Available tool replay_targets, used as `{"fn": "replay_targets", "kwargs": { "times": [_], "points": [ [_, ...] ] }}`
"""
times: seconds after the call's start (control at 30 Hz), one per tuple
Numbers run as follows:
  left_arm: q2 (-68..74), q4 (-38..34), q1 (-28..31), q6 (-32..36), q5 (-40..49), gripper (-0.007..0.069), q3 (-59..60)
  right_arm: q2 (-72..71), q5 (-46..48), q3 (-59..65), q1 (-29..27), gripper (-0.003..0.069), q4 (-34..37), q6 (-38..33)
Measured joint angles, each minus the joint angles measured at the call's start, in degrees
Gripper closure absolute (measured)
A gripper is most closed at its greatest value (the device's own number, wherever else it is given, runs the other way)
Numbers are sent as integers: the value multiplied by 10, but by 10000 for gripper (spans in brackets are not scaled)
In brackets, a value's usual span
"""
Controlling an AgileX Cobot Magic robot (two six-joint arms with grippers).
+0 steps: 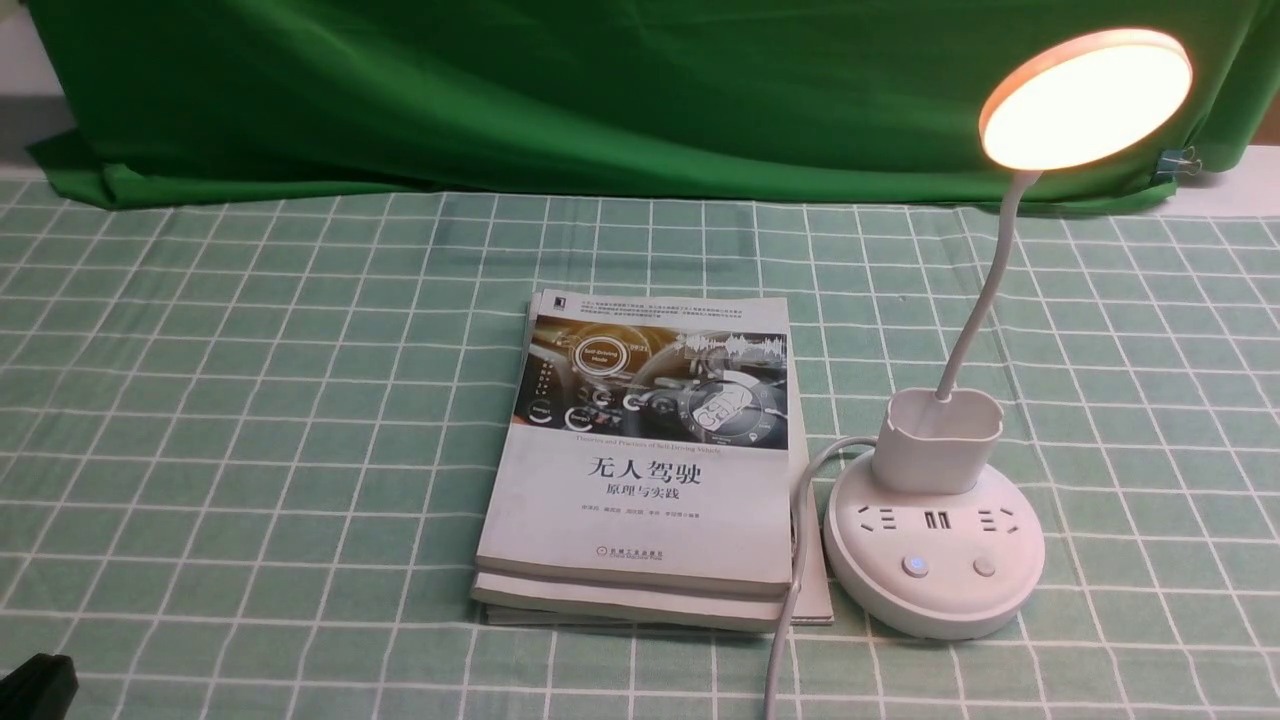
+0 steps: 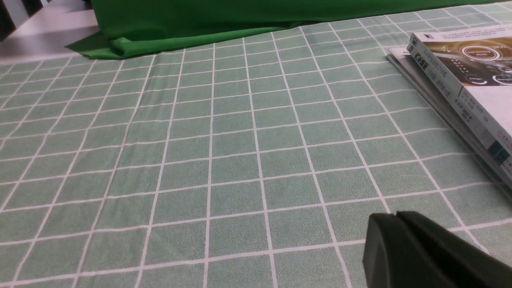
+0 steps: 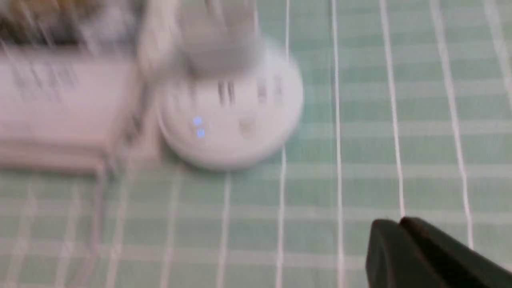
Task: Turn off the desk lamp on the blue coffee tablecloth by hand.
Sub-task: 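Press the power button on the lamp base to turn the lamp off with the right gripper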
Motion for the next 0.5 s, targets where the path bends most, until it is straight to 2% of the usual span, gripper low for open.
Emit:
{"fn": "replay_targets", "kwargs": {
  "times": [0.1, 0.27, 0.5],
  "points": [
    [0, 0, 0, 0, 0, 624, 0, 88, 36, -33, 0, 627, 0, -14],
    [0, 0, 0, 0, 0, 624, 0, 185, 39, -60, 3, 627, 24, -33],
    [0, 0, 0, 0, 0, 624, 0, 279, 21, -85, 62, 627, 23, -21]
  ]
}}
